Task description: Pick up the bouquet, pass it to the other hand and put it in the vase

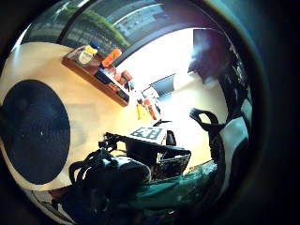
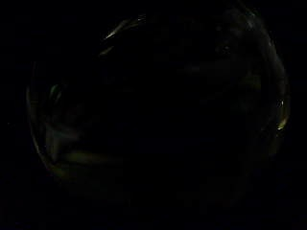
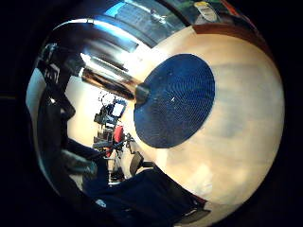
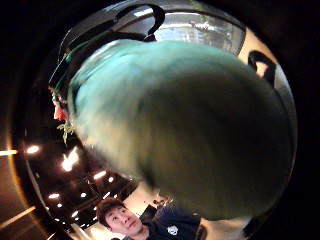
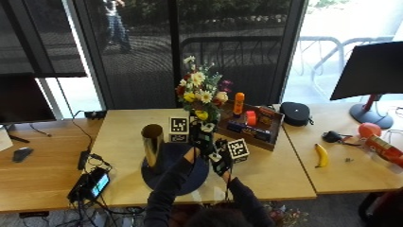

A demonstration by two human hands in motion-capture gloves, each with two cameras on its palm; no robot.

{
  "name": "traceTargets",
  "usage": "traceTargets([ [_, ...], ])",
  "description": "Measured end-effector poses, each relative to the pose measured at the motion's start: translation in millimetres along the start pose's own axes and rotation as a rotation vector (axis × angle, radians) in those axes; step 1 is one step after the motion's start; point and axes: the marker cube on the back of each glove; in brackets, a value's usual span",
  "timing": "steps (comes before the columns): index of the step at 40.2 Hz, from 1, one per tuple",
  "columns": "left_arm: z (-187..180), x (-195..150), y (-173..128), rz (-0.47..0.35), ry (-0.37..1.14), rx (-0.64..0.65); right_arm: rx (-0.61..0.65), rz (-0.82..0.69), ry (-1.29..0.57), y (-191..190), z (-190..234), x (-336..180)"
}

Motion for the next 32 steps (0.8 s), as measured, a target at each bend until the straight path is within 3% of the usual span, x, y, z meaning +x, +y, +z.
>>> traceTargets([
  [3,-11,19,-1,-0.139,-0.015,0.02,-0.032,-0.034,0.006,-2,-7,-2],
  [5,-19,33,-4,-0.157,-0.023,0.035,-0.034,-0.038,0.015,-3,-13,-4],
  [14,-87,102,-52,-0.037,-0.13,0.206,0.06,0.055,0.165,-5,-52,1],
  [20,-130,146,-70,-0.014,-0.165,0.324,0.072,0.073,0.206,-4,-63,4],
  [26,-164,163,-82,-0.007,-0.198,0.418,0.065,0.082,0.24,-1,-67,4],
  [32,-200,155,-88,-0.014,-0.226,0.478,0.038,0.093,0.245,0,-65,9],
])
